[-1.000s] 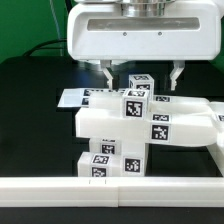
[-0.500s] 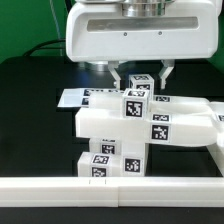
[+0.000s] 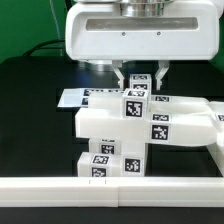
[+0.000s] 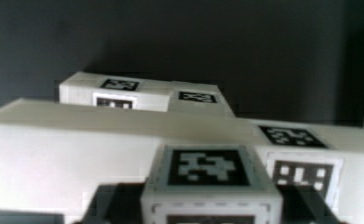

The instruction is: Assemble chair

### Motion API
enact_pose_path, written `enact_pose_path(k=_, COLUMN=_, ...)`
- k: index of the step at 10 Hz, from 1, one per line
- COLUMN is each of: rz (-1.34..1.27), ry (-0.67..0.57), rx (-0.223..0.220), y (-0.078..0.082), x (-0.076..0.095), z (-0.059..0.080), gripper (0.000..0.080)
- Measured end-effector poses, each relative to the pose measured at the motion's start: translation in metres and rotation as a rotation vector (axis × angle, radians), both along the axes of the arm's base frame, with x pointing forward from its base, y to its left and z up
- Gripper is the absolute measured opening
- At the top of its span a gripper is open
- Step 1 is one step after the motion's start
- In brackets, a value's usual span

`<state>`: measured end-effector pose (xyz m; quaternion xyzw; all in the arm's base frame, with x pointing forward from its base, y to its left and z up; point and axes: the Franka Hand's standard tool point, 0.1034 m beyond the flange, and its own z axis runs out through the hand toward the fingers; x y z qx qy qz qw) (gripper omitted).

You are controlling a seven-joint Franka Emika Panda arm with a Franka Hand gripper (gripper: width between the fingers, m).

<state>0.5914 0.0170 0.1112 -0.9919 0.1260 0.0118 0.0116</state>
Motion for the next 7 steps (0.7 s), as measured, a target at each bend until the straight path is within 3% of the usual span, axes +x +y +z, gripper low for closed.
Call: enact_pose_path(k=7, rz=-0.633, ry=0.023, rx=0.035, y=0.0020, x=0.0008, z=-0.0002, gripper=0.0285)
